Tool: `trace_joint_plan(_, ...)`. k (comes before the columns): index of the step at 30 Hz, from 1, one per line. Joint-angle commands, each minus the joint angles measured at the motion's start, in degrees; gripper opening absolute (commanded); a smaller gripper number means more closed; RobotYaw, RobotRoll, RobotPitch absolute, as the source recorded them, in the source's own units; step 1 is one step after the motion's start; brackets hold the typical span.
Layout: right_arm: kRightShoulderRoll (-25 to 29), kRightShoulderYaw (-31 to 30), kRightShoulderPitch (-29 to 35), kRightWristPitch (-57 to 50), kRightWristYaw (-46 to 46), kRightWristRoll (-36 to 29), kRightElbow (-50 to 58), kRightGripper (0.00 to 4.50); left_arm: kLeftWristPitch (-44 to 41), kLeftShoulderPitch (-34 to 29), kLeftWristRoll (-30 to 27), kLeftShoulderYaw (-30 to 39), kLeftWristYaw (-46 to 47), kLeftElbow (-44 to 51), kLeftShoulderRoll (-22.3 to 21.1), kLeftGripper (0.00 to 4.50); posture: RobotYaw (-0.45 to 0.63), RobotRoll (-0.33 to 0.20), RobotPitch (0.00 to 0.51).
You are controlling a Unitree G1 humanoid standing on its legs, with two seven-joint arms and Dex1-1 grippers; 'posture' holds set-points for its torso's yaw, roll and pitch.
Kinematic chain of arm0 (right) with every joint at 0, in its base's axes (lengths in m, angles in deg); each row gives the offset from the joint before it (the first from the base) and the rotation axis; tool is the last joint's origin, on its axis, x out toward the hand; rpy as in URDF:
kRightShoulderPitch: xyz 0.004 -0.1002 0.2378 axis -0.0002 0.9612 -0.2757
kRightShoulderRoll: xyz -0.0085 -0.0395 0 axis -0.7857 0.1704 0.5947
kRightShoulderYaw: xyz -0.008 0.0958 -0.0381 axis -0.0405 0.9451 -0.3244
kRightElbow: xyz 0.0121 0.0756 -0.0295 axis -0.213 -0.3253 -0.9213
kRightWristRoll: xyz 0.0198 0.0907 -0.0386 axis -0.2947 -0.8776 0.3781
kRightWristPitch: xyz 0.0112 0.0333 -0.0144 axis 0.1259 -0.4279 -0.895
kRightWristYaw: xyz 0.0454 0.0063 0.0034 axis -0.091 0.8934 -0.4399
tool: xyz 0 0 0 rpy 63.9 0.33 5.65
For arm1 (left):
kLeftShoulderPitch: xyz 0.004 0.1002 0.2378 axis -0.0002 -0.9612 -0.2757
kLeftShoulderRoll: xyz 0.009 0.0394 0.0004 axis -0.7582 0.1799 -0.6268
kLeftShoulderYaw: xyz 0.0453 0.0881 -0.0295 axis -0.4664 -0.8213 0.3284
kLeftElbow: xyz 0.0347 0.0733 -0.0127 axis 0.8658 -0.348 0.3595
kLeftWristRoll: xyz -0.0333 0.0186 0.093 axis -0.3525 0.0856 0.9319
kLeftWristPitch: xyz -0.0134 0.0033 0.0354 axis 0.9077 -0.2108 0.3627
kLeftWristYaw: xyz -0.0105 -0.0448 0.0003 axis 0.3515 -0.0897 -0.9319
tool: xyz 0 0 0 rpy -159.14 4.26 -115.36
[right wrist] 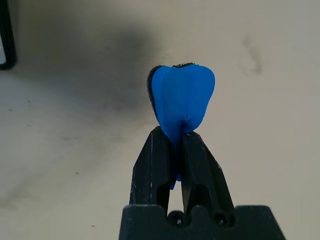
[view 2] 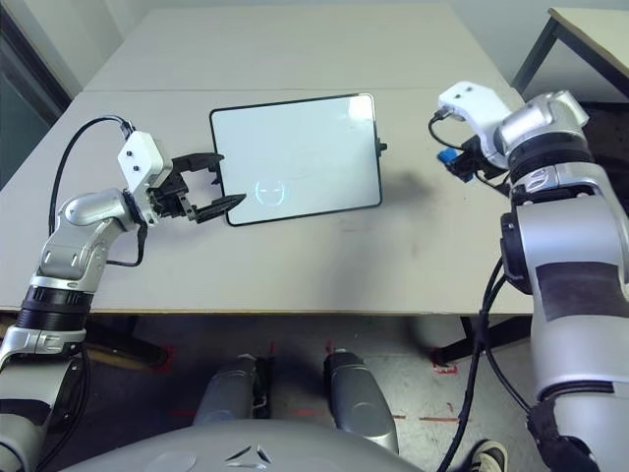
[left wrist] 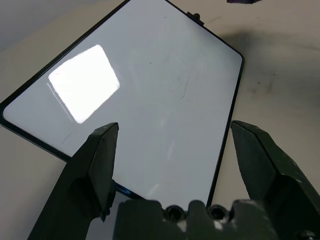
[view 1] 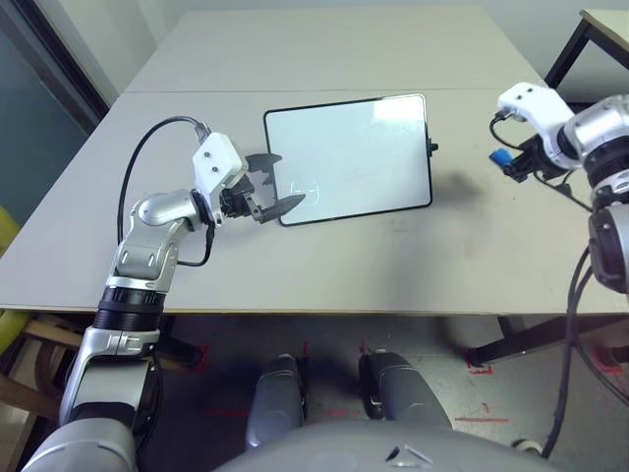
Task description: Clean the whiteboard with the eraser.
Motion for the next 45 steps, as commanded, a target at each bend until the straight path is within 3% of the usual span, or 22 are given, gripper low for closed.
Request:
trace_joint_plan(1,-0.92,-0.79,-0.30,-0.80,-0.36,-0.84,-1.54,0.11,-0.45,-0.79,0.39,-0.11,-0.20,0.59,-0.44,4.50,-0.17,0.000,0.098)
trace_joint_plan(20,-4.67,0.57,3.20,-2.14,10.28,-4.10,-4.67,0.11,-2.13,-2.71,0.07,1.38,0.49,3.54,-2.25,4.50,-0.12,0.000,0.100)
trace_joint_plan(25,-4.75,2.02,2.98,-2.21,13.59,-5.91,-4.47,1.92,-2.24,-2.31,0.11,1.84,0.49,3.39,-2.77,4.50,-0.11,0.000,0.096)
trace_joint_plan(32,-1.69,3.51,-1.13,-0.90,11.01,-8.10,-1.48,4.48,-3.95,-1.63,-3.47,7.40,2.18,3.35,-3.64,4.50,-0.10,0.000,0.096)
trace_joint_plan(37,1.02,7.88,-1.12,2.63,10.30,-13.06,3.99,4.48,-4.33,-1.14,-5.06,13.25,4.35,0.69,-5.30,4.50,-0.08,0.000,0.093)
trace_joint_plan(45,3.31,21.35,11.30,18.68,16.10,-25.19,16.83,4.48,-4.72,2.29,-6.39,22.60,13.91,-7.26,-5.46,4.50,-0.06,0.000,0.083)
